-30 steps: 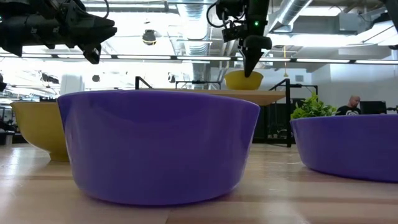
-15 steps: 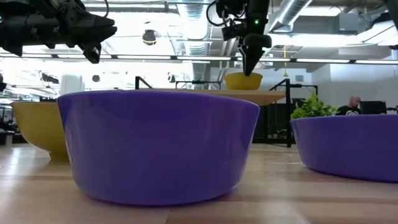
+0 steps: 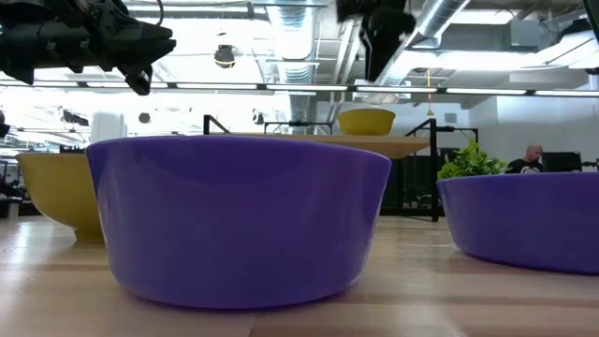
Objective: Pick & Place Mini bowls
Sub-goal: Stack the right white patterned bowl on top of the white patterned bowl on the shelf
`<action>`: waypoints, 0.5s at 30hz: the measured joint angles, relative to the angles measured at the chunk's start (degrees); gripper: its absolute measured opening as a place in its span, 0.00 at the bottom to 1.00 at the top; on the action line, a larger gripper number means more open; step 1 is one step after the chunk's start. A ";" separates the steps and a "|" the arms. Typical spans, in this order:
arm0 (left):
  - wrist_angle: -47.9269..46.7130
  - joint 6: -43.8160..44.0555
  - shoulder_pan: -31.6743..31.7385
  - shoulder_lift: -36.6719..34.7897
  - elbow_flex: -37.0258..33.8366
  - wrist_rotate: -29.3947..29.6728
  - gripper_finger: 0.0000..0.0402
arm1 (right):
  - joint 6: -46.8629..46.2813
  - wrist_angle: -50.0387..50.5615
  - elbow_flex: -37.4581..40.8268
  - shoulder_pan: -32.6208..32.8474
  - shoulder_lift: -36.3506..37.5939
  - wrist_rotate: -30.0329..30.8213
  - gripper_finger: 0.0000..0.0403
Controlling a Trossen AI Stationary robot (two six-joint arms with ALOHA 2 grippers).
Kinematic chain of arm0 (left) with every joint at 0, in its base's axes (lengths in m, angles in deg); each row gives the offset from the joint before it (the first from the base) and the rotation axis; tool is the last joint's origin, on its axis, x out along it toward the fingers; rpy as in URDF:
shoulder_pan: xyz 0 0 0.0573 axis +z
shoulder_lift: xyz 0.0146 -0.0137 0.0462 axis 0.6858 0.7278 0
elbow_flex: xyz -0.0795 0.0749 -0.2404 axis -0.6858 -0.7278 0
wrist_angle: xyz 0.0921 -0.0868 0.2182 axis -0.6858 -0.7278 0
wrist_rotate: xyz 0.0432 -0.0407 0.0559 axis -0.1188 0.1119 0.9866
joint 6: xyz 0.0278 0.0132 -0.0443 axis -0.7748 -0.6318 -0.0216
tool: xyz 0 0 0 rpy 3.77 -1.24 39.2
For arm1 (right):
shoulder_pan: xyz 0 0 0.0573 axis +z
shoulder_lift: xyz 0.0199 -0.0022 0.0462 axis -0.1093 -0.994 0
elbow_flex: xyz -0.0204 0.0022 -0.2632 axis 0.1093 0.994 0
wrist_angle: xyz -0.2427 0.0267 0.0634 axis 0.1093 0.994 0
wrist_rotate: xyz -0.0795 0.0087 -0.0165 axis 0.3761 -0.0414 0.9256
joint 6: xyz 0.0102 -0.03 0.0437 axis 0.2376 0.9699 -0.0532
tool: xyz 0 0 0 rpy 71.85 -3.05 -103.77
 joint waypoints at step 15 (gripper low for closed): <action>-0.01 0.00 0.02 0.00 -0.02 0.00 0.20 | -16.05 8.49 -6.16 8.01 -0.03 -0.20 0.43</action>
